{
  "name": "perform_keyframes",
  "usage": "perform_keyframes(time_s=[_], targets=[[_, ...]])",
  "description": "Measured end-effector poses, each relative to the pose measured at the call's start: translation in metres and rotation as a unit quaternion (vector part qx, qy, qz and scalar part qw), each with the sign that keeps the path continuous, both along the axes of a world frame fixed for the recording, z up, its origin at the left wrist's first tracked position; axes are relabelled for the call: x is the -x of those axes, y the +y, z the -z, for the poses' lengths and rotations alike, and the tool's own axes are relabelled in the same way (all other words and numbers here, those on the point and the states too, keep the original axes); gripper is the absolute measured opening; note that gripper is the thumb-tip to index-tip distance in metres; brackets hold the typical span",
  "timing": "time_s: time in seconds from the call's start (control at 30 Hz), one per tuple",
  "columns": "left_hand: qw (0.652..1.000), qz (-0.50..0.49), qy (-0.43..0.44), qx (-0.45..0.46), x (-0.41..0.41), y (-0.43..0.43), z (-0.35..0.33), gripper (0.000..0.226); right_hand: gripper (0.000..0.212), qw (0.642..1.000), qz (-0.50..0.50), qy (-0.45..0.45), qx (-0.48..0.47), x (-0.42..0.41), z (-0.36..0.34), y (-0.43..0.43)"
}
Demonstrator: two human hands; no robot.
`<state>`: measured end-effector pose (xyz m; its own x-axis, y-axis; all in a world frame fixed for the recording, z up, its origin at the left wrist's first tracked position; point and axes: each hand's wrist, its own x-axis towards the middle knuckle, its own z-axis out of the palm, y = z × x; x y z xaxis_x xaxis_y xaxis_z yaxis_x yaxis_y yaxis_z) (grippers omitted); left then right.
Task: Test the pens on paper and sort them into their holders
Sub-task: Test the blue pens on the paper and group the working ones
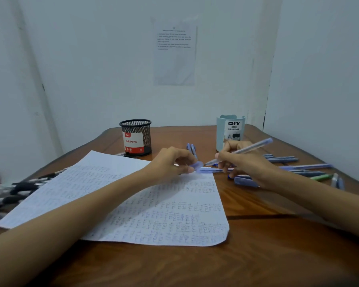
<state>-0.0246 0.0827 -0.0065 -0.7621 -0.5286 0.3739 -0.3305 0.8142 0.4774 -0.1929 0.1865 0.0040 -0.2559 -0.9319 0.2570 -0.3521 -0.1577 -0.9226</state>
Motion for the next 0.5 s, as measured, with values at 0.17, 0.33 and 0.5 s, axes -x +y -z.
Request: perform_keyframes(time_s=[0.17,0.33,0.5], targets=[[1.000,0.003,-0.003,-0.005,-0.0026,-0.0010,0.0007,0.014,0.021,0.999,-0.003,-0.032,0.014,-0.0014,-0.0003,0.0004],[1.000,0.009,-0.001,-0.009,-0.0023,-0.0005,0.0012,0.014,0.020,0.999,-0.004,-0.039,0.024,-0.0011,-0.0011,-0.0008],[0.999,0.029,0.016,-0.024,-0.0011,0.0053,-0.0003,0.017,0.015,1.000,-0.030,-0.009,0.002,0.0001,0.0033,-0.0021]])
